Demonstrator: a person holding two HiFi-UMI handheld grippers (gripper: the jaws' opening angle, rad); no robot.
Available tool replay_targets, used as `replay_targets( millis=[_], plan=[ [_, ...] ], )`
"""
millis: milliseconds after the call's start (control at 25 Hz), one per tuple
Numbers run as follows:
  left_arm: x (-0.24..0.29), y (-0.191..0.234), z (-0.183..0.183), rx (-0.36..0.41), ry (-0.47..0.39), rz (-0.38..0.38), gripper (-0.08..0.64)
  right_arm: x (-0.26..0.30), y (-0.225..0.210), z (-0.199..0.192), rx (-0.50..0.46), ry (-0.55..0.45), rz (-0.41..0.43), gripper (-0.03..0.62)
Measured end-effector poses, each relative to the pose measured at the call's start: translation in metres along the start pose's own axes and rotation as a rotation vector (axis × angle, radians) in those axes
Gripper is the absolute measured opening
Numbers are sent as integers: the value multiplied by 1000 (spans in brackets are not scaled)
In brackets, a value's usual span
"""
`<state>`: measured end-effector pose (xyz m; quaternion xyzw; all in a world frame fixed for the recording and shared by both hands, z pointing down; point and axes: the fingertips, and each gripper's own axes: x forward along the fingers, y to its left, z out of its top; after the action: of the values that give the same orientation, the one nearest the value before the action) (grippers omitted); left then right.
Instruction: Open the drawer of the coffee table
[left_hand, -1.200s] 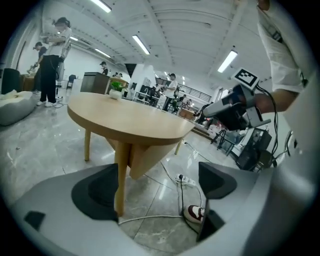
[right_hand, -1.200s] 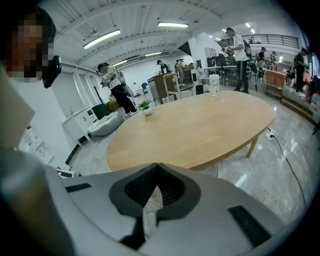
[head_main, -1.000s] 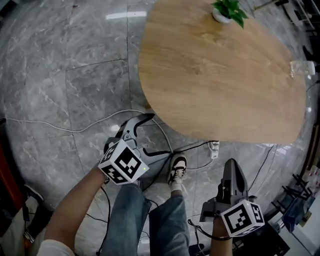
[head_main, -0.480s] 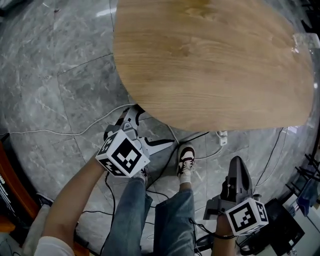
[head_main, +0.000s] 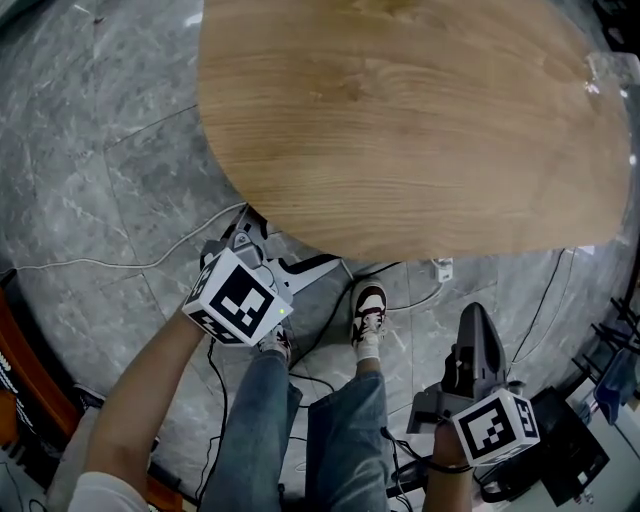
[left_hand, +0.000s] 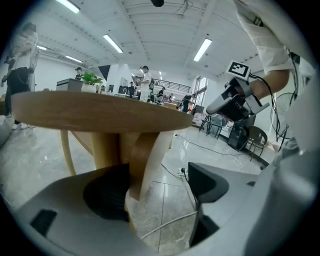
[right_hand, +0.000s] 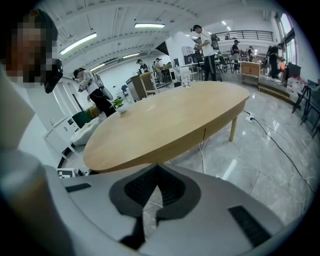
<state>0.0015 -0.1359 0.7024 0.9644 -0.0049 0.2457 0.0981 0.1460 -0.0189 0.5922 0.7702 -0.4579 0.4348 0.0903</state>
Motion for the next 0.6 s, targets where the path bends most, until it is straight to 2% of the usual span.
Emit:
replay_targets(
  millis=[240,600],
  plan=[
    [-2,12,-4,12,2,85,261,7,2,4,-25,3,13,0],
    [-1,21,-1,3,1,126,156,8,-9,1,7,1,-3,0]
  ],
)
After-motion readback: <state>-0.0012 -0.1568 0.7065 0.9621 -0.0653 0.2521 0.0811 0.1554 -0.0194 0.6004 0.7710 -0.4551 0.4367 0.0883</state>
